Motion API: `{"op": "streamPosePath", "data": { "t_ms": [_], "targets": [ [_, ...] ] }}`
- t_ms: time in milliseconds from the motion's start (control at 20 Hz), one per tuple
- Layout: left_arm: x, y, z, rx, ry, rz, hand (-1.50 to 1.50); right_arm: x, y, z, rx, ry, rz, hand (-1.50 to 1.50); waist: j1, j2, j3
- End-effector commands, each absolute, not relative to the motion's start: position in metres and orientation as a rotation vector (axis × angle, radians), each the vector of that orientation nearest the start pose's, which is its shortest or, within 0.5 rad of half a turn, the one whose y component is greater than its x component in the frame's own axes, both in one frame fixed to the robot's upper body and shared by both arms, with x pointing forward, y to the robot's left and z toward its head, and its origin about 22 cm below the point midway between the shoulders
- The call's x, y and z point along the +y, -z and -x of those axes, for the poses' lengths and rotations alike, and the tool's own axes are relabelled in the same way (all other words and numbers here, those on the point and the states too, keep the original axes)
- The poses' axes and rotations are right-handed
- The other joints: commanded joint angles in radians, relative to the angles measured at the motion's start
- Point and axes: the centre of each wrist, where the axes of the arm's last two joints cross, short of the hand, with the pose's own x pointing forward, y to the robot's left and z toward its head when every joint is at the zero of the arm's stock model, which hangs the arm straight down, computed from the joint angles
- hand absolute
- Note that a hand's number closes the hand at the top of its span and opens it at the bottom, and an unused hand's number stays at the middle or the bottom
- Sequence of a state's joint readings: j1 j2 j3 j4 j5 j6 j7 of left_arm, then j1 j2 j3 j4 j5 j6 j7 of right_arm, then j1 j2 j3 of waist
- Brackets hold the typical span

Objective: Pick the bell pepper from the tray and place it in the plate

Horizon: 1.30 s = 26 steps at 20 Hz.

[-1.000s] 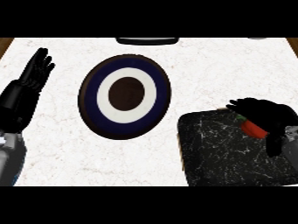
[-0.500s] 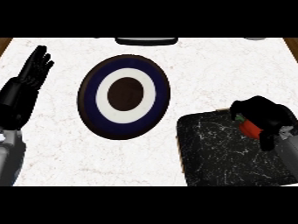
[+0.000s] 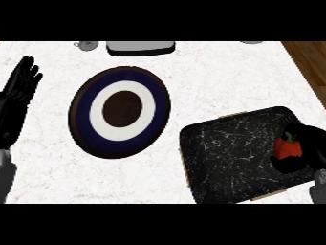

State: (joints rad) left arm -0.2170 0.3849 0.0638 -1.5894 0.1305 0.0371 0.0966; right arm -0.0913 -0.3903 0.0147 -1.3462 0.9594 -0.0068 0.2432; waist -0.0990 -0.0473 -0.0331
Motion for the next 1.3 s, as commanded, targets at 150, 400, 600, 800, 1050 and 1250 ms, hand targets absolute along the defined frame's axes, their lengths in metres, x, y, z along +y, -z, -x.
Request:
{"op": "streamPosePath", "data": {
  "t_ms": [150, 400, 600, 800, 1050, 1250],
  "targets": [
    [0.309, -0.092, -0.288, -1.718, 0.182, -0.200, 0.00, -0.277, 0.010, -0.185, -1.037, -0.594, 1.220, 1.50, 0.026, 0.033, 0.030],
    [0.298, -0.091, -0.282, -1.711, 0.204, -0.171, 0.00, -0.215, -0.033, -0.151, -1.302, -0.489, 1.183, 1.50, 0.058, 0.034, 0.031],
    [0.291, -0.102, -0.292, -1.744, 0.212, -0.157, 0.00, -0.171, -0.079, -0.148, -1.566, -0.416, 1.084, 1.50, 0.076, 0.039, 0.031],
    [0.305, -0.112, -0.298, -1.748, 0.231, -0.158, 0.00, -0.136, -0.094, -0.134, -1.673, -0.393, 1.013, 1.50, 0.092, 0.044, 0.032],
    [0.288, -0.089, -0.290, -1.737, 0.233, -0.141, 0.00, -0.100, -0.119, -0.153, -1.724, -0.454, 0.988, 1.50, 0.105, 0.048, 0.032],
    [0.286, -0.116, -0.297, -1.747, 0.248, -0.149, 0.00, -0.074, -0.141, -0.176, -1.713, -0.462, 0.974, 1.50, 0.112, 0.049, 0.032]
  ]
}}
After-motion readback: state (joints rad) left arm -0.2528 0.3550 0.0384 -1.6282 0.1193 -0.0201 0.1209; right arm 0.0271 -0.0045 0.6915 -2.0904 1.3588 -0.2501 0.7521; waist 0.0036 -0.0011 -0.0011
